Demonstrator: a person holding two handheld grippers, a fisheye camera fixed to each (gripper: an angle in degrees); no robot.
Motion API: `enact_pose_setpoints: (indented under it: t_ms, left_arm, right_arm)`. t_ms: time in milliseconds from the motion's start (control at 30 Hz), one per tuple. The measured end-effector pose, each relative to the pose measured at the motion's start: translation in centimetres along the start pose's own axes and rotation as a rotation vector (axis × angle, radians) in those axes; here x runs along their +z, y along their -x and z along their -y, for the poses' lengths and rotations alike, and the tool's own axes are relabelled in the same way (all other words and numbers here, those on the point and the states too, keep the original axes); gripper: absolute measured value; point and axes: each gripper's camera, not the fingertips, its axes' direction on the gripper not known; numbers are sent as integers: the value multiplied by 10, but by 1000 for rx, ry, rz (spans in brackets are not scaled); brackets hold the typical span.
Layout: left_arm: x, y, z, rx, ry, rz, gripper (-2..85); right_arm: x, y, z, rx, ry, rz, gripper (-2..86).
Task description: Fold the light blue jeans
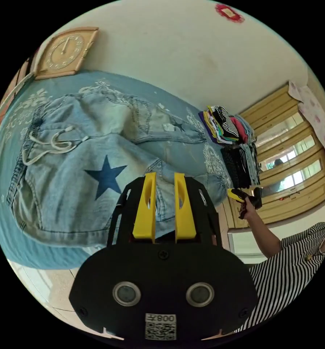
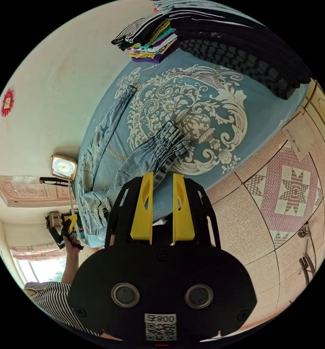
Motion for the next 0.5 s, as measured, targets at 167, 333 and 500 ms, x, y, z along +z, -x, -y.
enact_pose_setpoints:
  t_ms: [167,333,500]
  left_arm:
    - [159,-82,68,296,361,-42,71]
    - [258,-131,76,507,602,163,36]
    - [236,-152,91,525,432,108,15]
  right_arm:
    - [23,-26,4,27,47,64,86]
    - [37,-45,7,38,73,106,53]
    - [15,-45,6,-72,-5,280,29]
